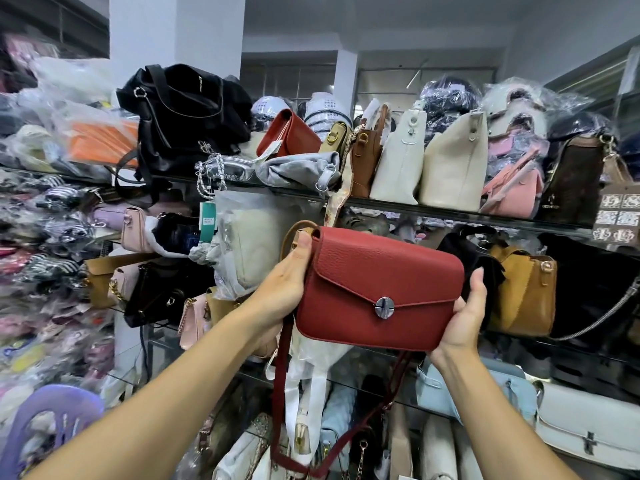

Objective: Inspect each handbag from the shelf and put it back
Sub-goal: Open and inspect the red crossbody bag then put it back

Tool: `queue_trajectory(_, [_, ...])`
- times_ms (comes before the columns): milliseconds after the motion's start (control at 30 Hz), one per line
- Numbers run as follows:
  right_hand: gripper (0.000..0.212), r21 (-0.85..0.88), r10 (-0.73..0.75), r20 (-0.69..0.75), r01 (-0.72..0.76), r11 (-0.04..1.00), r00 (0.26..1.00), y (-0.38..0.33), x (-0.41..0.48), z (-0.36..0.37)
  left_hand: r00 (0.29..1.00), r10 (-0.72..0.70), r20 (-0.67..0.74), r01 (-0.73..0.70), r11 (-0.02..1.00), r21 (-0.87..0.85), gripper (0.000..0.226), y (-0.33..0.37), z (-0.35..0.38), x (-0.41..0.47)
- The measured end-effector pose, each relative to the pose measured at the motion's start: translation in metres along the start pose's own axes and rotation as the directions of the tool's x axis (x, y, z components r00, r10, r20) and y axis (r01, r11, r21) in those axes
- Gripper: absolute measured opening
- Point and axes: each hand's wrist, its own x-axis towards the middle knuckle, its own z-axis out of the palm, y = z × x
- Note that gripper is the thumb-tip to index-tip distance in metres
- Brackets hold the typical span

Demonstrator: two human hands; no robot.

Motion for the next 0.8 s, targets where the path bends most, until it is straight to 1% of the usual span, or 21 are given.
queue_trajectory(100, [0.072,0.025,0.022,-0.033,-0.021,0.999,0.999,0.002,0.003,-0.005,0.999,0.005,-0.032,-0.004,1.000,0.014,0.084,0.001,0.003,0.000])
queue_trajectory(200, [0.073,0.040,0.033,-0.021,-0.032,0.999,0.999,0.001,0.004,-0.008,0.999,0.001,-0.047,0.001,0.999,0.037,0.095,-0.001,0.003,0.001])
queue_trajectory(300, [0.070,0.047,0.031,-0.043,-0.029,0.999,0.999,0.001,0.005,-0.010,0.999,-0.006,-0.044,0.007,1.000,0.021,0.077,-0.002,0.006,0.001])
queue_trajectory(433, [0.074,0.026,0.037,-0.039,-0.036,0.999,0.999,-0.003,0.003,-0.010,1.000,0.007,-0.023,-0.007,1.000,-0.006,0.076,-0.001,0.007,0.000])
queue_trajectory(500, [0.078,0.037,0.036,-0.035,-0.035,0.999,0.999,-0.006,0.001,-0.009,1.000,0.016,-0.026,-0.017,1.000,-0.013,0.071,-0.001,0.006,0.001])
queue_trajectory(567, [0.074,0.038,0.030,-0.024,-0.029,0.999,0.999,-0.008,0.002,-0.008,0.999,0.016,-0.039,-0.017,1.000,-0.018,0.065,-0.001,0.005,0.002])
queue_trajectory(733, [0.057,0.025,-0.041,0.024,0.041,0.999,0.999,-0.013,-0.001,-0.002,0.994,-0.024,-0.102,0.013,0.994,-0.110,0.066,-0.008,-0.002,0.005])
queue_trajectory(800, [0.057,0.010,-0.065,0.055,0.065,0.998,0.996,-0.016,-0.003,0.003,0.986,-0.043,-0.158,0.023,0.991,-0.131,0.065,-0.012,-0.004,0.007])
